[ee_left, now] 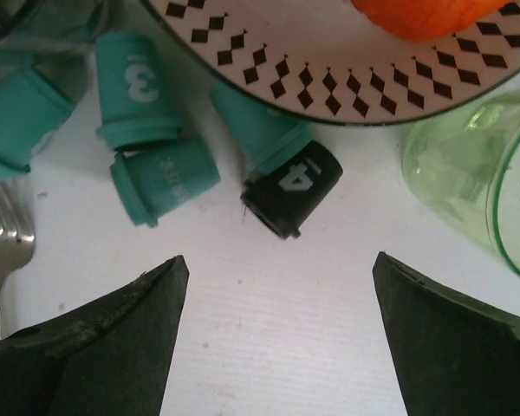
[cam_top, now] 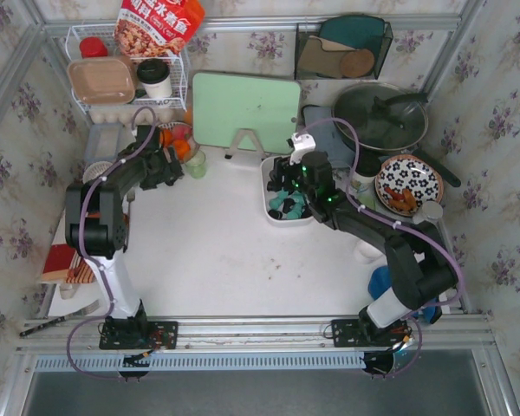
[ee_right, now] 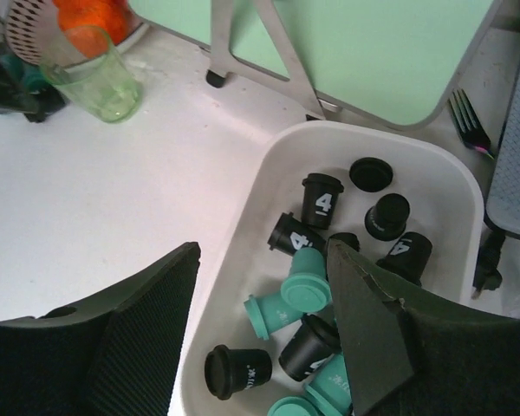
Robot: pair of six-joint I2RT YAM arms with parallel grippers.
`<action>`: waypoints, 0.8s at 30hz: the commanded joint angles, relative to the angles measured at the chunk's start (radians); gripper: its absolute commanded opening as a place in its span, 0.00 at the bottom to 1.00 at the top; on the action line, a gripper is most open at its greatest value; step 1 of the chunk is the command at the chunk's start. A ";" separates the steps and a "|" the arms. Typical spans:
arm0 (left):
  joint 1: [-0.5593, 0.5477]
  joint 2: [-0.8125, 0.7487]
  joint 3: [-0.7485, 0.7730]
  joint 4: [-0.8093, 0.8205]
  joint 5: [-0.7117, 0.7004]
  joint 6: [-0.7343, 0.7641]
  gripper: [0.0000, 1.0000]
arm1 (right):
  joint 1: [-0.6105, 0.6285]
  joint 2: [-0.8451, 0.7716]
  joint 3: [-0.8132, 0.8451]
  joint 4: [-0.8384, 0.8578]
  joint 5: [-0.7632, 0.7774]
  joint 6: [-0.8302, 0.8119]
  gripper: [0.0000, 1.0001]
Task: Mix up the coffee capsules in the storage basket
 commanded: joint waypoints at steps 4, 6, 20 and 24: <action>0.000 0.108 0.112 -0.065 0.007 -0.038 0.87 | 0.002 -0.041 -0.059 0.136 -0.097 0.015 0.68; 0.000 0.141 0.154 -0.094 -0.017 -0.062 0.86 | 0.002 -0.042 -0.061 0.136 -0.112 0.012 0.68; -0.045 0.309 0.359 -0.329 -0.229 -0.137 0.73 | 0.002 -0.067 -0.072 0.171 -0.176 0.019 0.68; -0.050 0.314 0.360 -0.340 -0.226 -0.121 0.60 | 0.001 -0.073 -0.076 0.172 -0.182 0.020 0.68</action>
